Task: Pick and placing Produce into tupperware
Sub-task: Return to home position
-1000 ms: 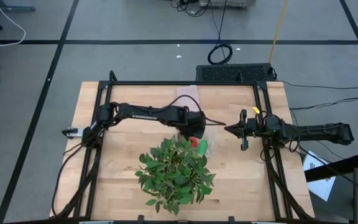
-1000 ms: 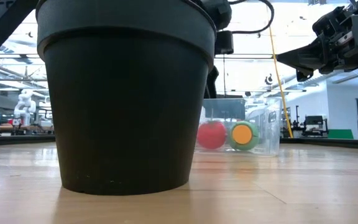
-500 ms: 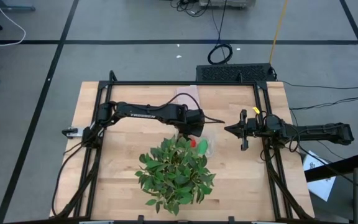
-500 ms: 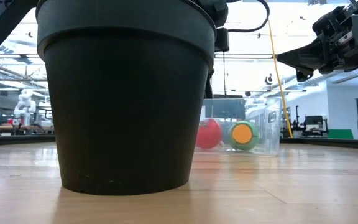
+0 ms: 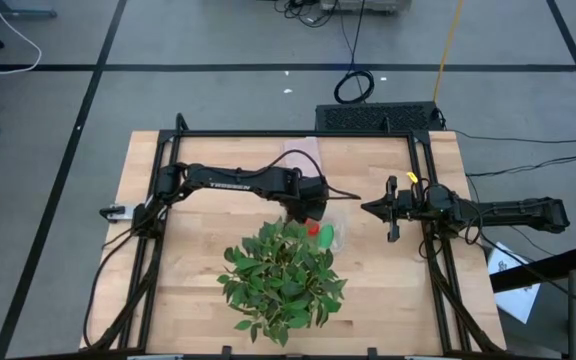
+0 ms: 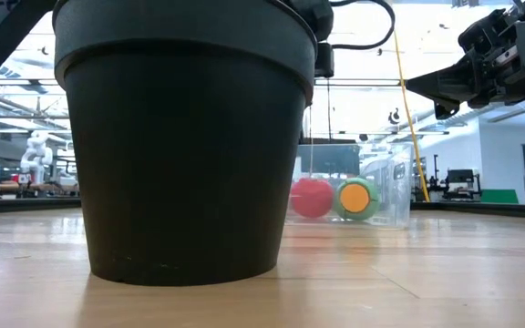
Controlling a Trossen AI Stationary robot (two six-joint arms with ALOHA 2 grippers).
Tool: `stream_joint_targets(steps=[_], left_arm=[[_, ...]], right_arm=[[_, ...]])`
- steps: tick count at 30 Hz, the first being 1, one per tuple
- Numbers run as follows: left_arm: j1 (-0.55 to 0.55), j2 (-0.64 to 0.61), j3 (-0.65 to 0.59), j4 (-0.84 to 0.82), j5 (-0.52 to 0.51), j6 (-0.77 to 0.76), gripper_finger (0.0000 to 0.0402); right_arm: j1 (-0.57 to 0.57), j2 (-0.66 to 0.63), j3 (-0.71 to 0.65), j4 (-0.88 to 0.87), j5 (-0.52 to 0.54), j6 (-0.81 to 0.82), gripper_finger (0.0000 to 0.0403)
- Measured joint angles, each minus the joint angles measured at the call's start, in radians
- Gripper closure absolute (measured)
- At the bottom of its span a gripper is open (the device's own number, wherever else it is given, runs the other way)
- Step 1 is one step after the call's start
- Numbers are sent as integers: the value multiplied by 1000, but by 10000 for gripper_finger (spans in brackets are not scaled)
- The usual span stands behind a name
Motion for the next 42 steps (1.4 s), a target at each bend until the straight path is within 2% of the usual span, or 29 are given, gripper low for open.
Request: stream_joint_targets(steps=[12, 15, 20, 27, 30, 37, 42], left_arm=[[5, -91, -14, -38, -1, 32, 399], [3, -121, -44, -29, -47, 40, 399], [13, -201, -128, 5, -93, 29, 400], [44, -383, -332, 124, -75, 12, 401], [66, -474, -434, 201, 14, 6, 401], [127, -652, -655, 448, 356, -40, 401], [156, -737, -797, 616, 481, -65, 401]], right_arm=[[0, -1, 0, -2, 0, 6, 403], [0, 0, 0, -7, 0, 7, 403], [0, 0, 0, -16, 0, 6, 403], [0, 0, 0, -14, 1, 3, 403], [0, 0, 0, -10, 3, 3, 403], [0, 5, 0, 3, 3, 6, 403], [0, 5, 0, 4, 3, 4, 403]])
